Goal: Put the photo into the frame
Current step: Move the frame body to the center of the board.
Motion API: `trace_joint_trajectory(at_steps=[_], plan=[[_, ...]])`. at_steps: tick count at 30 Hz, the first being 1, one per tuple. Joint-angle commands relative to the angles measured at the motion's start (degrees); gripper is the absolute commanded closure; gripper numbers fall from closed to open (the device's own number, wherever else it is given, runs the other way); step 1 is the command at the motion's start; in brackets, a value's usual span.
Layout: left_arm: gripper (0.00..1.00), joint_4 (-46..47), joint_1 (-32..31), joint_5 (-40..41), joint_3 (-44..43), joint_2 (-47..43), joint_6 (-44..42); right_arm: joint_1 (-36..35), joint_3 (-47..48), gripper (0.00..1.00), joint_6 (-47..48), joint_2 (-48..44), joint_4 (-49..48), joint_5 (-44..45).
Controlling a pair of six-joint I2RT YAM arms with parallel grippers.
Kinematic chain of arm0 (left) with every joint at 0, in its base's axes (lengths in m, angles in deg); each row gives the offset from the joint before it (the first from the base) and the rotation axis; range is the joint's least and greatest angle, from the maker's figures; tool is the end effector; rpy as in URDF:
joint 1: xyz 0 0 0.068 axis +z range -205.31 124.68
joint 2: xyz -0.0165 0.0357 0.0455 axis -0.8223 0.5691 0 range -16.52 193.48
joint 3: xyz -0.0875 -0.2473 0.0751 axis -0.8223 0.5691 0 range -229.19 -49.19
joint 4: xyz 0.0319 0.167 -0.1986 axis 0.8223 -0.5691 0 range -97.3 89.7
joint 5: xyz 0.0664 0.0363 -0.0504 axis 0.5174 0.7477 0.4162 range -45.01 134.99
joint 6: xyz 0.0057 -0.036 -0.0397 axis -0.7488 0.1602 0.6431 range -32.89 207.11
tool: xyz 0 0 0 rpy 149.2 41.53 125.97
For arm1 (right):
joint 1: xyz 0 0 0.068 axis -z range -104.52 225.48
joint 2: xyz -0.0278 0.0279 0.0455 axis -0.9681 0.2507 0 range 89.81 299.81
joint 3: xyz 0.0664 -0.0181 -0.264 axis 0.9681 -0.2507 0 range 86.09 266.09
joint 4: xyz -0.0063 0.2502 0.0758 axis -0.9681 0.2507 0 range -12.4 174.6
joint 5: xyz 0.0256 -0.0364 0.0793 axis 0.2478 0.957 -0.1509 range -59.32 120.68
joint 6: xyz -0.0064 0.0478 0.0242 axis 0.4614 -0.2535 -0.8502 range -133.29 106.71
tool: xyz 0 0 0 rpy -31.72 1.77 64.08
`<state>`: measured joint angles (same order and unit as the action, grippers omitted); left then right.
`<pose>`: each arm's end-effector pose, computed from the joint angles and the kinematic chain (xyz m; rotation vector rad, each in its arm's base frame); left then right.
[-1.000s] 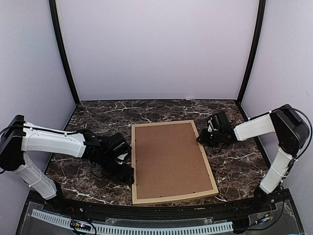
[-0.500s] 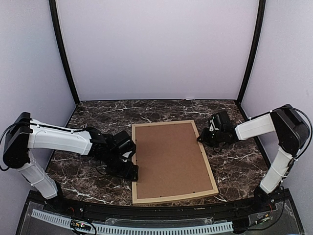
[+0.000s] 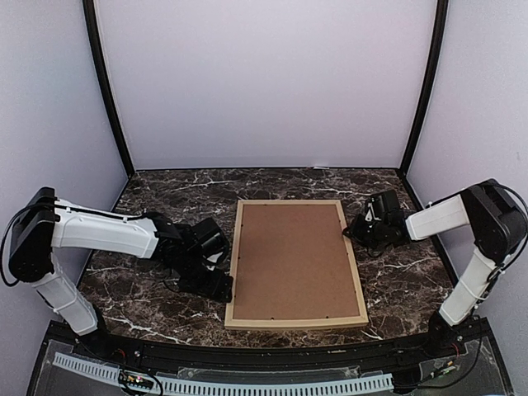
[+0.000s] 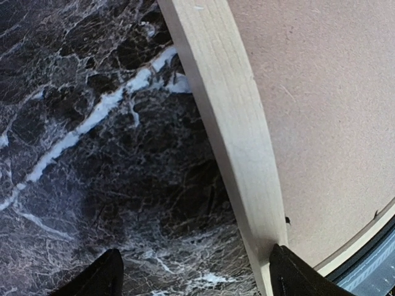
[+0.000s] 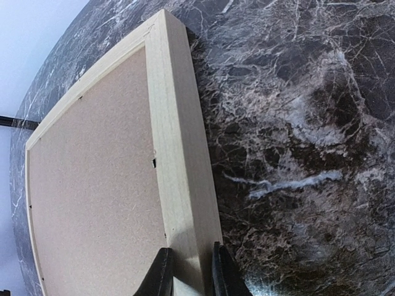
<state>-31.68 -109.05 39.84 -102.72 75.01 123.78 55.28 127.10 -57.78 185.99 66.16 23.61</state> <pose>0.1722 -0.2403 0.1716 0.4559 2.8786 -0.4684 0.2957 0.1135 0.1334 0.4496 2.3941 0.6837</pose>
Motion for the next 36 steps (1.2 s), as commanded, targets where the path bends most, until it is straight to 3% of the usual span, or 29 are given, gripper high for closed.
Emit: trace_joint_trajectory(at_steps=[1,36], plan=[[0.15,-0.6,1.4,0.8,-1.8,1.5,-1.7,0.4,-3.5,0.95,-3.2,-0.3,3.8,0.6],[0.17,1.8,0.6,-3.2,-0.8,4.2,-1.0,0.0,-3.8,0.94,-2.9,-0.3,3.4,0.2]])
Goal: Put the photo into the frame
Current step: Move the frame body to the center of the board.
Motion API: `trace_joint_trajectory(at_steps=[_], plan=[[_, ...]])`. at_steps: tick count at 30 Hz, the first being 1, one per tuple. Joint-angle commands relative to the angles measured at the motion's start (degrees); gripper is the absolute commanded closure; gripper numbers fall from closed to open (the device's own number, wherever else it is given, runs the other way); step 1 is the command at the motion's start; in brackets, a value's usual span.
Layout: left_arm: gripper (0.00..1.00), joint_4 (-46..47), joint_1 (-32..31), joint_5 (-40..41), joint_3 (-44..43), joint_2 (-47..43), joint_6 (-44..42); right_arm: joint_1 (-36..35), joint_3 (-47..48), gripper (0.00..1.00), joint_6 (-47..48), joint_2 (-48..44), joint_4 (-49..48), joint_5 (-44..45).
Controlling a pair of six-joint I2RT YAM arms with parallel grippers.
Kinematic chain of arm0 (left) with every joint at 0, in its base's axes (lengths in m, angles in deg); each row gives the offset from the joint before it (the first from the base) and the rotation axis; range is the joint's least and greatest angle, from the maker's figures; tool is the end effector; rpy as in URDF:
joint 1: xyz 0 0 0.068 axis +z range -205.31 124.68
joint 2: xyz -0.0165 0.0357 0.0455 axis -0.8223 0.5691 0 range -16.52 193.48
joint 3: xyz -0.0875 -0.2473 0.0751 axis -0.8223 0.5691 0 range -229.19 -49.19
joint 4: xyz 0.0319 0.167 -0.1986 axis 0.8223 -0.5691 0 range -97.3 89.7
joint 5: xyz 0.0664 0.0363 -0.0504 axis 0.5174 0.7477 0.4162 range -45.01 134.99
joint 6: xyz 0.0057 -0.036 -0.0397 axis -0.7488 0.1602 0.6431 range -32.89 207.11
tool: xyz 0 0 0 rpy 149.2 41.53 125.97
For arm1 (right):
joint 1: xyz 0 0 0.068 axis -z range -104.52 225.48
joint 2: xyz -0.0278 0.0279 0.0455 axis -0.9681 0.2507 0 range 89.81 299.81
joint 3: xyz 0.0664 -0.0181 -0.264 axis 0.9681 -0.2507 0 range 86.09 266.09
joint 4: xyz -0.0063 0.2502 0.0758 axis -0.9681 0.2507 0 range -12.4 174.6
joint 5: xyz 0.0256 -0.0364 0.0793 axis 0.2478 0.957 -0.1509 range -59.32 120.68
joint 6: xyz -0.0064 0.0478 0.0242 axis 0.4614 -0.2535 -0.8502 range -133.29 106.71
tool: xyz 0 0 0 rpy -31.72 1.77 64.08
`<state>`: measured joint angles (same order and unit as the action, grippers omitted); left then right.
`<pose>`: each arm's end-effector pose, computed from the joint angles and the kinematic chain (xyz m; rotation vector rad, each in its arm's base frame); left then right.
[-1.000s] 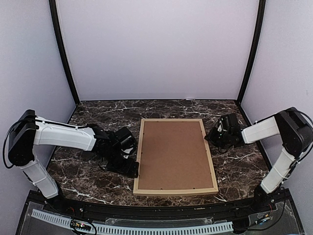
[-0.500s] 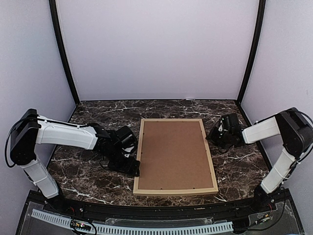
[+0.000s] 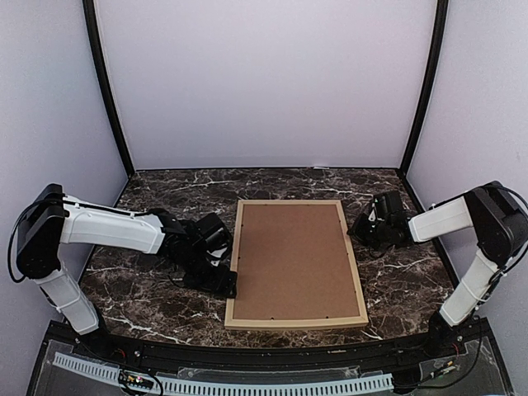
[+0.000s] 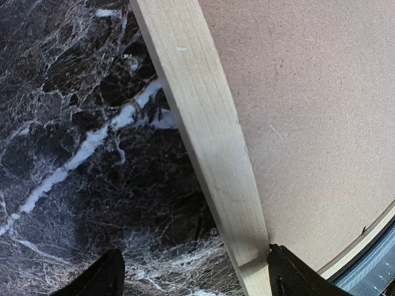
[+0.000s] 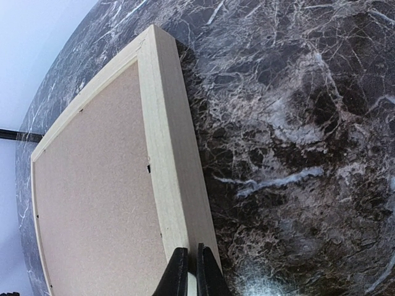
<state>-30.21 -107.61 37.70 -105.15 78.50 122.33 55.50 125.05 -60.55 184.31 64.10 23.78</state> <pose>0.1862 -0.2484 0.1668 0.4675 2.8828 -0.5091 0.2900 0.1100 0.1353 0.5061 2.3592 0.7152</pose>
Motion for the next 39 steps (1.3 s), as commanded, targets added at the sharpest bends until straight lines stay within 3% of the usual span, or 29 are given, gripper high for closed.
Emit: trace_joint_trajectory(at_steps=[1,18,28,33,39], plan=[[0.17,0.6,-0.8,-1.1,1.8,0.8,0.5,-0.2,-1.8,0.94,0.0,1.3,5.5,0.1],[0.17,2.5,-0.8,-1.9,2.8,3.8,0.4,-0.8,-2.0,0.94,-0.5,1.4,5.1,0.1],[0.17,2.4,-0.4,-0.2,-1.0,0.2,-1.9,-0.9,-1.4,0.94,0.0,1.4,5.6,0.1],[0.17,5.5,2.8,-1.8,-2.9,-3.3,-4.0,-0.9,-0.7,0.94,0.6,1.7,6.1,-0.4],[0.19,7.0,7.8,-2.3,-5.6,-0.7,-6.8,-1.1,0.6,0.91,1.5,2.3,6.8,-1.4]])
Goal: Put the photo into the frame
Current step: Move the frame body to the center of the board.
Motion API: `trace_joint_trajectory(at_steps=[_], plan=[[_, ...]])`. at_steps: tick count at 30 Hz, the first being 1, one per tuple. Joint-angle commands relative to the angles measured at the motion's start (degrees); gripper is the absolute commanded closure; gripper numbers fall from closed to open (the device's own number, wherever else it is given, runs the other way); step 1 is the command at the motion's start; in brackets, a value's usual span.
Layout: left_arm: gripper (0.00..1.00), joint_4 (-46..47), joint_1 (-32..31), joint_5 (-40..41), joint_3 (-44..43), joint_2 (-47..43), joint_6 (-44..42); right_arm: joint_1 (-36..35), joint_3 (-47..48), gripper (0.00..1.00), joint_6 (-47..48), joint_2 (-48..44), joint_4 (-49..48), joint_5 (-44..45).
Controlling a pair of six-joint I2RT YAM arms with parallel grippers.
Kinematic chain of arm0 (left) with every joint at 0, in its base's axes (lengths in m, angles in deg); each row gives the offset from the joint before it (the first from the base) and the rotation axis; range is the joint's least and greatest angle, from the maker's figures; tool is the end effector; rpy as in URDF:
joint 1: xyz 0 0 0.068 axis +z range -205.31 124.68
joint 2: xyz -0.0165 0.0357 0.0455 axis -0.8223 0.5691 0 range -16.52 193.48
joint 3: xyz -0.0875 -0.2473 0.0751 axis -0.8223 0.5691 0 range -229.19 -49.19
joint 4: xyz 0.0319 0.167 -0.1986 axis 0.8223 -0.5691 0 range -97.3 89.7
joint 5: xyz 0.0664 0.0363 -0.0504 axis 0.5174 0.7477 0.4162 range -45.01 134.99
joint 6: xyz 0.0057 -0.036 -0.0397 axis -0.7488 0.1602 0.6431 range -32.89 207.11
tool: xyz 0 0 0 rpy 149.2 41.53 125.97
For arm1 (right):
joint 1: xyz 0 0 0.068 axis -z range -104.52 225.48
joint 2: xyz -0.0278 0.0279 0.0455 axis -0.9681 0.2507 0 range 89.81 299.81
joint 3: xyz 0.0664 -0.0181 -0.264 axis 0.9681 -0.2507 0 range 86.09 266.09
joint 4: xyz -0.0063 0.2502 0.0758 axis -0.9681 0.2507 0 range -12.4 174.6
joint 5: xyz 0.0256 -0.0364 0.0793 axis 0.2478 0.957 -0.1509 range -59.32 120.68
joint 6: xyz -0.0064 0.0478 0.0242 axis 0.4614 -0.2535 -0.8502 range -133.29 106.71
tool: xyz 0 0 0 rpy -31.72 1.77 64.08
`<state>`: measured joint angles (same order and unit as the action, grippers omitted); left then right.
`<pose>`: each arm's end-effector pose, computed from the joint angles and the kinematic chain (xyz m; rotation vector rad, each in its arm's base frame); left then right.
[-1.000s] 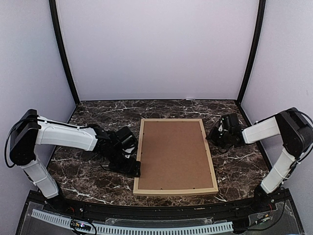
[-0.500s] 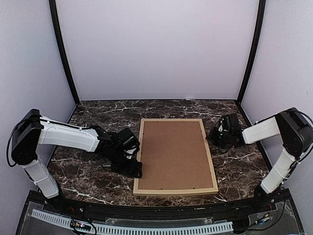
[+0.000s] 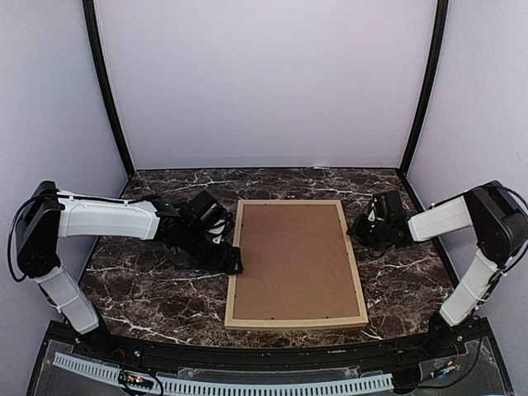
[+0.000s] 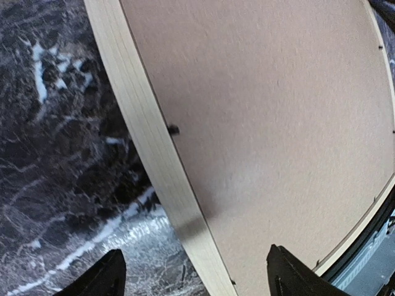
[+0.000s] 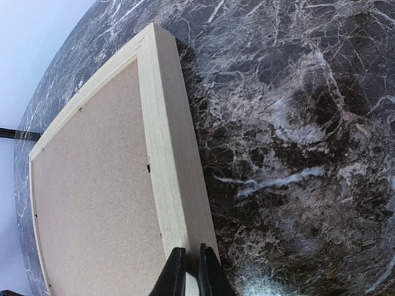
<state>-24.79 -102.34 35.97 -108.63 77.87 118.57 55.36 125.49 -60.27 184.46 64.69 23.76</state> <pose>0.2214 -0.2459 0.1917 0.4316 2.7208 -0.6441 0.2908 0.1111 0.1358 0.4987 2.3658 0.7118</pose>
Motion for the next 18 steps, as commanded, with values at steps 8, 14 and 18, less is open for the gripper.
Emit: trace_joint_trajectory(at_steps=[8,14,18], plan=[[0.31,4.2,7.9,-2.2,-8.0,6.7,-6.0,-1.4,2.9,0.85,2.7,3.5,8.2,-2.2],[0.35,4.0,10.3,-1.8,-13.4,13.7,-7.7,-1.7,3.6,0.83,3.0,4.4,8.4,-2.6],[0.41,3.7,11.3,-1.2,-15.8,16.8,-8.7,-1.9,3.8,0.79,3.5,4.4,9.0,-2.7]])
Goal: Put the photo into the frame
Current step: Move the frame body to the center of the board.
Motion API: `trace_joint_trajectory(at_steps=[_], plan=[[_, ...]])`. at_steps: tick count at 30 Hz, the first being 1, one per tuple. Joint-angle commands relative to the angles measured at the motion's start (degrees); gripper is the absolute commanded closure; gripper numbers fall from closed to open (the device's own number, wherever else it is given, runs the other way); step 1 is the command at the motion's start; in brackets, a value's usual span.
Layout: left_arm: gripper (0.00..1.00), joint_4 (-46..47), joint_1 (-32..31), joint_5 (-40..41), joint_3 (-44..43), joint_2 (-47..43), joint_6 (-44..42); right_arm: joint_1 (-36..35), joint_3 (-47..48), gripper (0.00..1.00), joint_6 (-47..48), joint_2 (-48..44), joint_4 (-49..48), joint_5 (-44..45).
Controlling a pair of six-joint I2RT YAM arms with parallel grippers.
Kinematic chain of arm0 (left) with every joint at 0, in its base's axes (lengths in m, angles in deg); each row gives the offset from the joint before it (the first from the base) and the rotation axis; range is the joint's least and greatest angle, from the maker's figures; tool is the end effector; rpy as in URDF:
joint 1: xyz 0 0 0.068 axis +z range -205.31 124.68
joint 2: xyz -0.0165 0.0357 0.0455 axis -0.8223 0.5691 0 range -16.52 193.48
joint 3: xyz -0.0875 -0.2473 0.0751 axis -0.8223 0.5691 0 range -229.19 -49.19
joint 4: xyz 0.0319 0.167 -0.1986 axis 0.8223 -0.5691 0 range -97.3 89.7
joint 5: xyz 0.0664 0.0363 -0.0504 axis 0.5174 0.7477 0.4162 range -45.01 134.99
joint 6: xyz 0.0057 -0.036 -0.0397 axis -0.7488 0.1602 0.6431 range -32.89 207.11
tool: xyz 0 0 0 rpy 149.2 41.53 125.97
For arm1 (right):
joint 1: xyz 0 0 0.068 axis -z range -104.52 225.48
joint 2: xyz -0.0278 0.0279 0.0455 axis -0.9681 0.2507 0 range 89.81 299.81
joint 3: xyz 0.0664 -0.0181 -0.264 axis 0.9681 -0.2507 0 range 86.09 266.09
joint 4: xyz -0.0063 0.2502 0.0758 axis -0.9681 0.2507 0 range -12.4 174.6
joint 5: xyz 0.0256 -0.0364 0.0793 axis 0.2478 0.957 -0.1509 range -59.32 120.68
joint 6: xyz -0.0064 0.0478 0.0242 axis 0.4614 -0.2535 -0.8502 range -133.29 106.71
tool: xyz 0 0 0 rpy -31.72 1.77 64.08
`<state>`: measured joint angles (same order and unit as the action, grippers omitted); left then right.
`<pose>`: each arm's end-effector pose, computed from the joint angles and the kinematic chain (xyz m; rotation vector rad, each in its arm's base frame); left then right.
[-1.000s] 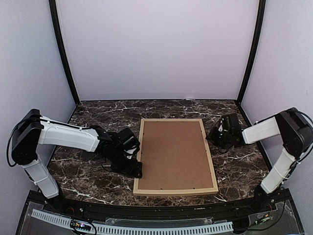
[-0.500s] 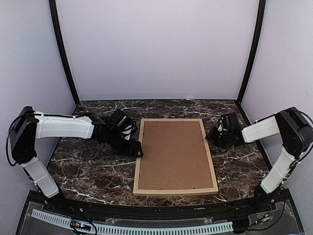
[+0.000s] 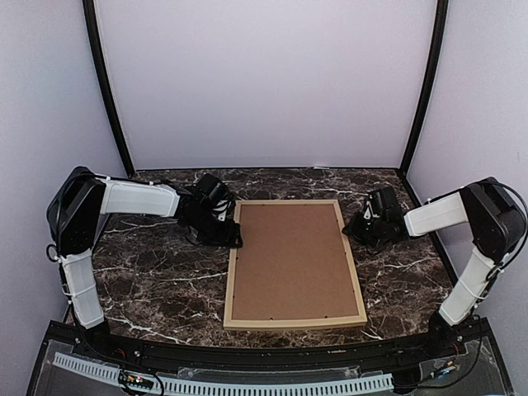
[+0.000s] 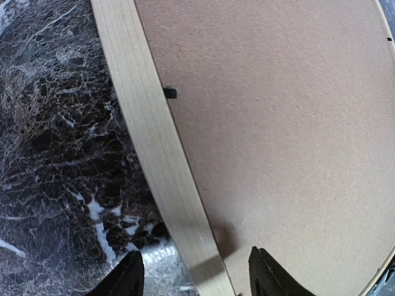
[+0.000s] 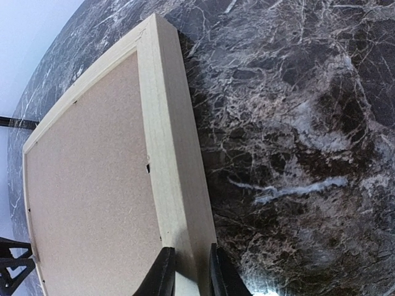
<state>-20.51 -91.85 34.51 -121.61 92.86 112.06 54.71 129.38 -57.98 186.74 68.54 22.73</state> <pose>0.3163 -0.2425 0.1717 0.3416 2.6533 -0.6133 0.3006 0.1193 0.1370 0.4391 2.4172 0.6992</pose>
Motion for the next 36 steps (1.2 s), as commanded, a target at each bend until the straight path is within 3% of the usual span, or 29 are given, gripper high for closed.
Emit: trace_joint_trajectory(at_steps=[1,8,15,22,36], plan=[[0.42,-1.2,0.8,0.7,-3.1,2.1,-2.5,-1.3,-0.1,0.78,1.4,1.9,5.3,-1.6],[0.54,-0.5,0.9,1.4,-2.7,4.1,-2.6,-1.3,2.0,0.66,4.3,0.6,8.6,-1.3],[0.72,2.0,0.9,1.2,-0.7,3.8,-0.5,-1.1,10.8,0.52,10.1,0.5,19.5,2.0],[0.85,3.8,0.9,0.5,2.8,2.2,0.9,-0.1,17.6,0.51,14.2,1.3,26.7,6.9],[0.9,6.1,0.7,-0.2,11.5,-4.7,3.8,0.3,28.6,0.52,20.4,8.9,36.0,12.9]])
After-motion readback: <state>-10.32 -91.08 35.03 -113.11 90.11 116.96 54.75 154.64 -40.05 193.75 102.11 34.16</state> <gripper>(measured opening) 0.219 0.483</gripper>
